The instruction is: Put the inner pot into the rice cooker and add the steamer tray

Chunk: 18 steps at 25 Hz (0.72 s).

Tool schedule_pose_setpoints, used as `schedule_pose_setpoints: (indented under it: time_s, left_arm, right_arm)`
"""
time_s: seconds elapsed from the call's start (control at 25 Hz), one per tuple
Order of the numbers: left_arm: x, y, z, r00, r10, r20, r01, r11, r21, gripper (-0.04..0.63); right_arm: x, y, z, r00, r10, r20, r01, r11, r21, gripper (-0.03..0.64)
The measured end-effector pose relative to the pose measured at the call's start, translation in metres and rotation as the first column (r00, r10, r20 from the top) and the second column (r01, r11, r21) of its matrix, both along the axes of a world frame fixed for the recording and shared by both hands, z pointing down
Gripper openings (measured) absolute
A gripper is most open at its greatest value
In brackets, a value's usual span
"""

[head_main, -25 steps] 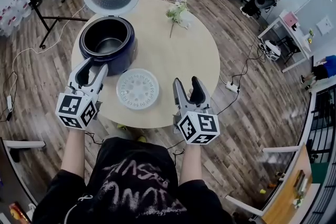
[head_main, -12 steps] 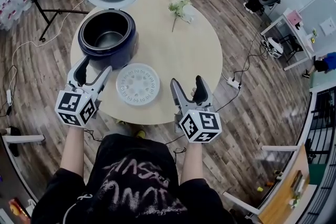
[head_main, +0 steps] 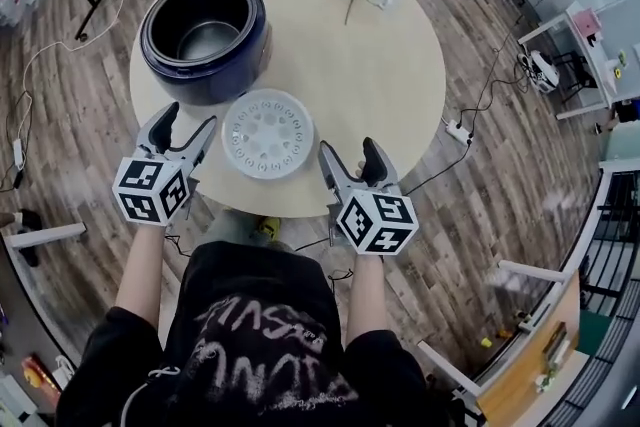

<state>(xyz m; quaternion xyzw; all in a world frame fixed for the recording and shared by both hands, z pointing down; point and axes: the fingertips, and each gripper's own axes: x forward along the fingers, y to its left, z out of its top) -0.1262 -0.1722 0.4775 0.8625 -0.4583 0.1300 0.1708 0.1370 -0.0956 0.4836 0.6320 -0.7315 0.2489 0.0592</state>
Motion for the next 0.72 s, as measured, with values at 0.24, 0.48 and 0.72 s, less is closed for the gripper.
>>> schedule_pose_setpoints:
  time_s: [0.24, 0.48, 0.72]
  left_arm:
    - [0.001, -0.008, 0.051, 0.999, -0.014, 0.045, 0.019, 0.994, -0.111, 0.334]
    - [0.002, -0.011, 0.1, 0.997, -0.02, 0.073, 0.035, 0.979, -0.2, 0.334]
    - [-0.001, 0.0, 0.147, 0.994, -0.031, 0.102, 0.06, 0.954, -0.294, 0.313]
  right_arm:
    - [-0.004, -0.007, 0.055, 0.999, -0.011, 0.032, 0.016, 0.989, -0.145, 0.374]
    - [-0.01, -0.014, 0.102, 0.997, 0.003, 0.081, 0.018, 0.966, -0.256, 0.371]
    - [-0.021, -0.01, 0.148, 0.995, -0.005, 0.096, 0.04, 0.932, -0.361, 0.359]
